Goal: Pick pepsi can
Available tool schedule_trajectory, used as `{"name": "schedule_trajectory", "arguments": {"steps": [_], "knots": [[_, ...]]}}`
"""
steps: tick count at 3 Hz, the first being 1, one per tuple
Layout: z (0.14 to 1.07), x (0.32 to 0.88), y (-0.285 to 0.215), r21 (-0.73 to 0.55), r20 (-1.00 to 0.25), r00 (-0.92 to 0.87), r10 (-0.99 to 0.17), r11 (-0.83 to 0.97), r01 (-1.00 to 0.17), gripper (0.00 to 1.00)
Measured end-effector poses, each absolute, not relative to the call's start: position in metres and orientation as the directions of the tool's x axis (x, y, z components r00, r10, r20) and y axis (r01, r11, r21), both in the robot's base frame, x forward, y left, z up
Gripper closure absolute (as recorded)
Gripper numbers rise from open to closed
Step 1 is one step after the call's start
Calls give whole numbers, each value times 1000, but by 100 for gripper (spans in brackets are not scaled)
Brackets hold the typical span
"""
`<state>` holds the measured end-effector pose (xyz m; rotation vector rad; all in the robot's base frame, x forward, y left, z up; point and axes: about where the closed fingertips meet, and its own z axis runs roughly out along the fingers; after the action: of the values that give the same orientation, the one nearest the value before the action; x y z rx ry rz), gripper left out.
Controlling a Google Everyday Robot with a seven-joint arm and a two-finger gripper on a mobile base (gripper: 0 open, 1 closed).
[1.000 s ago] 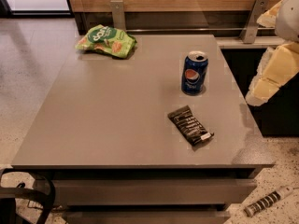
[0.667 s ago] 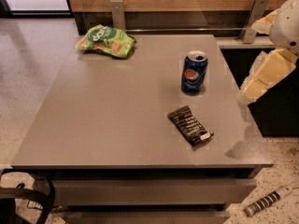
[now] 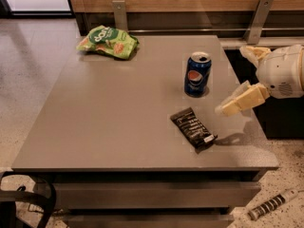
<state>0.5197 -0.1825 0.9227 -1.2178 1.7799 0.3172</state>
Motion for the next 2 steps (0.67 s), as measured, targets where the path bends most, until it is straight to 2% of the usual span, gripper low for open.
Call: {"name": "schedule_trajectory", "arguments": {"steps": [1,2], "knots": [[926,540,-168,-272,-887,-4,-462,530,-803,0],[927,543,-166,-260,-891,-15,-453,537,-803,0]]}}
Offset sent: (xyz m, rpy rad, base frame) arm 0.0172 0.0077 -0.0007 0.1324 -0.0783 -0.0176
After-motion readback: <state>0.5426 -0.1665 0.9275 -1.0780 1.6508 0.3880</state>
